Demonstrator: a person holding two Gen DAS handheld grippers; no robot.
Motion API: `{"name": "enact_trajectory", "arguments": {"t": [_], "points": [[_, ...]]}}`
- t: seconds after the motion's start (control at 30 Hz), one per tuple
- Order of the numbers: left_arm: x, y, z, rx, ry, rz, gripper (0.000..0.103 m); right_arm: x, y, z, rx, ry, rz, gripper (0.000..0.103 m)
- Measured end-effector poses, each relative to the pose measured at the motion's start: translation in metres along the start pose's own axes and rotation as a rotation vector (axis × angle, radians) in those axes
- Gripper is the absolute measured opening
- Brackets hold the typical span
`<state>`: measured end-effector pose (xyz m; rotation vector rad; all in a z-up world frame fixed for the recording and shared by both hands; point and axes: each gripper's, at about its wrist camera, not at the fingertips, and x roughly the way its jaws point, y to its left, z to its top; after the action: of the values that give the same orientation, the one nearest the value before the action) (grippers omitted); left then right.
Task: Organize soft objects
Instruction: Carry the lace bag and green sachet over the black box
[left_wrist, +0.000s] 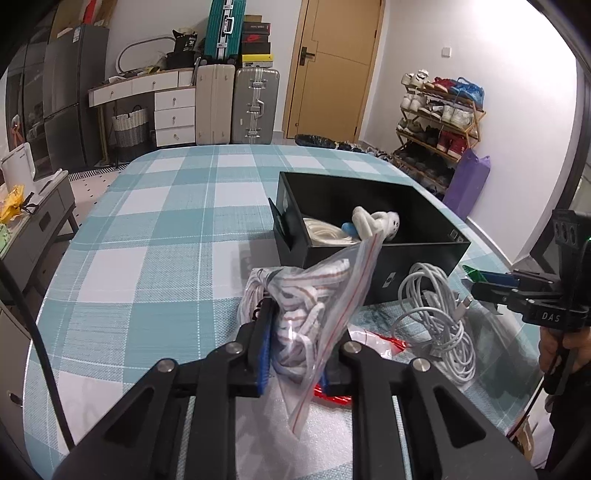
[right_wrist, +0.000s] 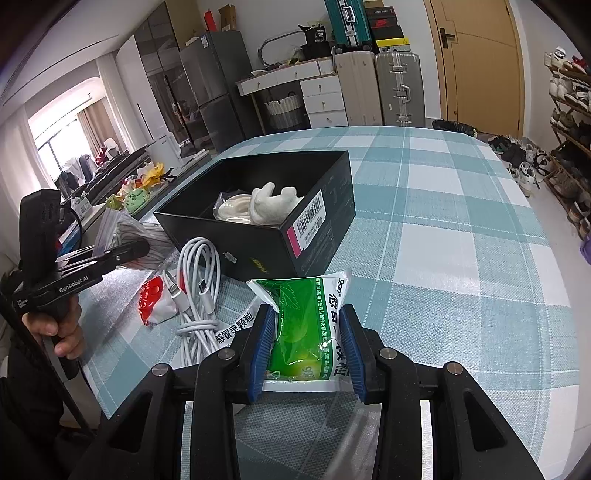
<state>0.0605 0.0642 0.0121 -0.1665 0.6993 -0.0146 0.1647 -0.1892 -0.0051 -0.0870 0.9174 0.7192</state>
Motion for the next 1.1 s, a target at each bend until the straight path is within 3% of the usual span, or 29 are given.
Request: {"name": "enact_trajectory", "arguments": {"t": [0.33, 0.9, 1.1], "points": [[-0.026, -0.002, 0.014, -0.017, -0.07, -0.021, 0.017, -0.01, 0.0, 0.004, -0.002, -0.045, 0.003, 0.037], [-0.035, -0.01, 0.036, -0.009, -0.127, -0.079, 0.017, -0.047, 0.014, 0.019, -0.031, -0.183, -0.006, 0.037], [-0.036, -0.014, 0.044, -0.001, -0.147, -0.088, 0.017, -0.051, 0.021, 0.027, -0.051, -0.194, 0.003, 0.037]]}}
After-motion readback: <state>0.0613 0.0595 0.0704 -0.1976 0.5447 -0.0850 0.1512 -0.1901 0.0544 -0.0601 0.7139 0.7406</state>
